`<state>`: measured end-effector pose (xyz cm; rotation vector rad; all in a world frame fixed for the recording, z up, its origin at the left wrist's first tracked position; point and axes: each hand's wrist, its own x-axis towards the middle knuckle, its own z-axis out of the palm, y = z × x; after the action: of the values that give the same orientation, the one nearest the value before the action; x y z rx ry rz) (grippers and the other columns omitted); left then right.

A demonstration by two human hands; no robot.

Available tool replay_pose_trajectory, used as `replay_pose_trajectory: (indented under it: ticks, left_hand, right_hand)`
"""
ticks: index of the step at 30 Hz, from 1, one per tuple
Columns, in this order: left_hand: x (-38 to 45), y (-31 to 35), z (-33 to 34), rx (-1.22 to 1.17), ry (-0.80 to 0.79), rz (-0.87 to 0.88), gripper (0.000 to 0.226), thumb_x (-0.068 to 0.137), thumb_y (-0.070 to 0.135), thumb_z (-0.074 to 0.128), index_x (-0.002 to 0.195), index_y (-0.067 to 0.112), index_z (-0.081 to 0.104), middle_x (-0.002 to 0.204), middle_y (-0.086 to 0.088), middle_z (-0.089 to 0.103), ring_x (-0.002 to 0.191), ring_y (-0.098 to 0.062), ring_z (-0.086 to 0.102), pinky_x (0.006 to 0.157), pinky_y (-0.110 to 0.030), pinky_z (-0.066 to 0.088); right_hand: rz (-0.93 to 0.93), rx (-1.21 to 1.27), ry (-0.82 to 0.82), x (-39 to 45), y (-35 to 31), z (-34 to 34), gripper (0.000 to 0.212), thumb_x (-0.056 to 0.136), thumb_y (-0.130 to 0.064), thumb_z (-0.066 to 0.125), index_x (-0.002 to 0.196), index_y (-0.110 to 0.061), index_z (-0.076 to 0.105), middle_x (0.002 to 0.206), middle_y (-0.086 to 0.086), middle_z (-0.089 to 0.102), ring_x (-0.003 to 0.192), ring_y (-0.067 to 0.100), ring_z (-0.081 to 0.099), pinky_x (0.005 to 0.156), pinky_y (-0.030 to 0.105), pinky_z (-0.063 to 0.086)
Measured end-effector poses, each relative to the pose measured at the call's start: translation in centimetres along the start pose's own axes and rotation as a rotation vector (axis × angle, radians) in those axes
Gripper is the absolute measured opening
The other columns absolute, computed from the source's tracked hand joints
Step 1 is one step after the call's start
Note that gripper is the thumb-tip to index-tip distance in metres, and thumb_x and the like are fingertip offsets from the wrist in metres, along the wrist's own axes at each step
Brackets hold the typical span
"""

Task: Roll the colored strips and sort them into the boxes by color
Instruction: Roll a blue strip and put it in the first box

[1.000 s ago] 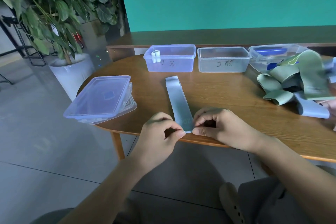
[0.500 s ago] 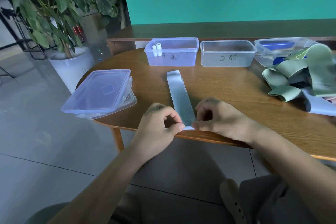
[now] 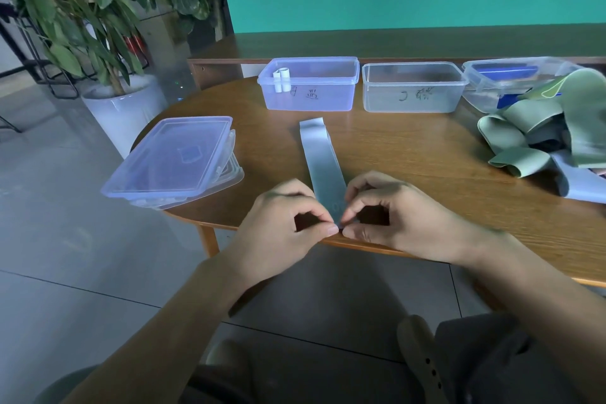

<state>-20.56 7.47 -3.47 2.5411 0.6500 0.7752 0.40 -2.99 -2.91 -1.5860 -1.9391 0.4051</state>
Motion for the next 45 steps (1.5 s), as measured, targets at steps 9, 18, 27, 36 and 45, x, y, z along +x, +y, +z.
replay_pose_trajectory:
  ticks: [9,18,27,36,45]
  left_hand:
    - [0.5,-0.3,0.2,0.009,0.033,-0.045,0.016,0.083,0.037,0.076,0.083,0.021,0.076,0.094,0.012,0.058,0.088,-0.007,0.06,0.073,-0.009,0.042]
    - [0.9,-0.1,0.3,-0.025,-0.048,-0.02,0.006,0.09,0.02,0.07,0.09,0.024,0.073,0.096,0.015,0.058,0.092,-0.007,0.058,0.076,-0.02,0.048]
    - [0.8,-0.5,0.3,-0.015,-0.019,0.062,0.004,0.087,0.025,0.076,0.089,0.022,0.077,0.084,0.013,0.063,0.083,-0.007,0.059,0.072,-0.011,0.04]
    - [1.0,-0.5,0.4,0.033,0.01,0.064,0.005,0.089,0.022,0.073,0.087,0.02,0.078,0.086,0.01,0.065,0.078,-0.008,0.062,0.067,-0.014,0.045]
    - [1.0,-0.6,0.6,0.04,0.028,0.121,0.007,0.092,0.016,0.07,0.094,0.018,0.076,0.091,0.008,0.067,0.084,-0.008,0.062,0.074,-0.015,0.048]
  right_hand:
    - [0.049,0.011,0.05,0.5,-0.1,0.0,0.004,0.089,-0.028,0.077,0.088,-0.025,0.076,0.109,-0.008,0.058,0.105,0.006,0.058,0.089,0.009,0.037]
    - [0.228,-0.027,0.039,1.5,-0.2,-0.4,0.019,0.085,-0.04,0.079,0.075,-0.026,0.072,0.109,-0.017,0.054,0.092,-0.002,0.056,0.075,0.01,0.038]
    - [0.163,0.063,0.097,1.6,0.3,0.1,0.012,0.087,-0.03,0.079,0.083,-0.03,0.068,0.102,-0.009,0.057,0.088,0.009,0.058,0.077,0.016,0.043]
    - [-0.068,-0.01,0.016,1.0,1.1,0.0,0.007,0.094,-0.027,0.073,0.1,-0.028,0.076,0.103,-0.009,0.063,0.101,0.012,0.063,0.088,0.019,0.046]
    - [-0.08,-0.019,0.037,1.3,1.2,0.0,0.011,0.093,-0.022,0.074,0.103,-0.027,0.078,0.095,-0.014,0.065,0.092,0.009,0.064,0.079,0.013,0.044]
